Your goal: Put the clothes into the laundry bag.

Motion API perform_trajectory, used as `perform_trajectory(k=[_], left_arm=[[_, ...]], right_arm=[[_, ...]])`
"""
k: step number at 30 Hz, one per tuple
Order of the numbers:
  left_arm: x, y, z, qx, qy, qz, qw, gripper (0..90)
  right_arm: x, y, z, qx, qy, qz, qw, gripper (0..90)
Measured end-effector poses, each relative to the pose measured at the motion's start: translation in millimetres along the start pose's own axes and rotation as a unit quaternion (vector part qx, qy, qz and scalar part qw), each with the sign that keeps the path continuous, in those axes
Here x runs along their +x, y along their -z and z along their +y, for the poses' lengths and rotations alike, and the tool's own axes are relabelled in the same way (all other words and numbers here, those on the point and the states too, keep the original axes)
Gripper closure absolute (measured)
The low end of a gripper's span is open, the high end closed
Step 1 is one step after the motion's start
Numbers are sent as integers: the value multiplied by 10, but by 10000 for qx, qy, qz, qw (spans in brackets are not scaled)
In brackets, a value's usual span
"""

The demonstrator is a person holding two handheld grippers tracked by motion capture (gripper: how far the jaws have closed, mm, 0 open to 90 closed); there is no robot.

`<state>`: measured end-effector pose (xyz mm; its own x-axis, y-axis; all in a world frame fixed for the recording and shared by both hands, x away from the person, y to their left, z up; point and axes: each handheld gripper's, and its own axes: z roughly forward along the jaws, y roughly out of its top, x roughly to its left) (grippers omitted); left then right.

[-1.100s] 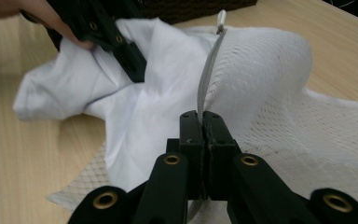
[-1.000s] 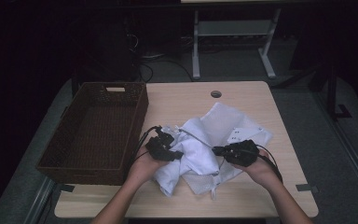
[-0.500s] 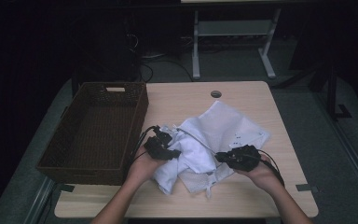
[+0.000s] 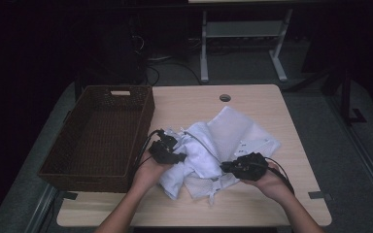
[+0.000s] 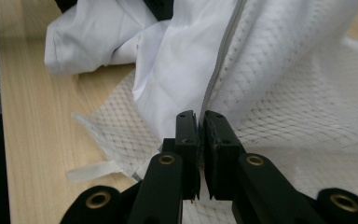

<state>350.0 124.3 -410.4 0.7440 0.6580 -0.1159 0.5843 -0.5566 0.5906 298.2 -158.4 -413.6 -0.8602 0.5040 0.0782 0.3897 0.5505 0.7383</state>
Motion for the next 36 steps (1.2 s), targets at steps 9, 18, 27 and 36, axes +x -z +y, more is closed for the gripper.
perform_trajectory(k=[9, 18, 27, 36], left_arm=[[-126, -124, 37, 28, -134, 102, 9999, 734], [-349, -231, 166, -237, -113, -184, 9995, 729], [-410, -346, 173, -288, -342, -325, 9985, 537], [-325, 19, 45, -521, -414, -445, 9968, 309]], right_arm=[[55, -56, 166, -417, -5, 82, 9991, 860], [71, 2, 380, -806, 140, -91, 9966, 866], [-110, 116, 200, -752, -73, -422, 9962, 866], [-199, 175, 103, -725, -182, -510, 9959, 865]])
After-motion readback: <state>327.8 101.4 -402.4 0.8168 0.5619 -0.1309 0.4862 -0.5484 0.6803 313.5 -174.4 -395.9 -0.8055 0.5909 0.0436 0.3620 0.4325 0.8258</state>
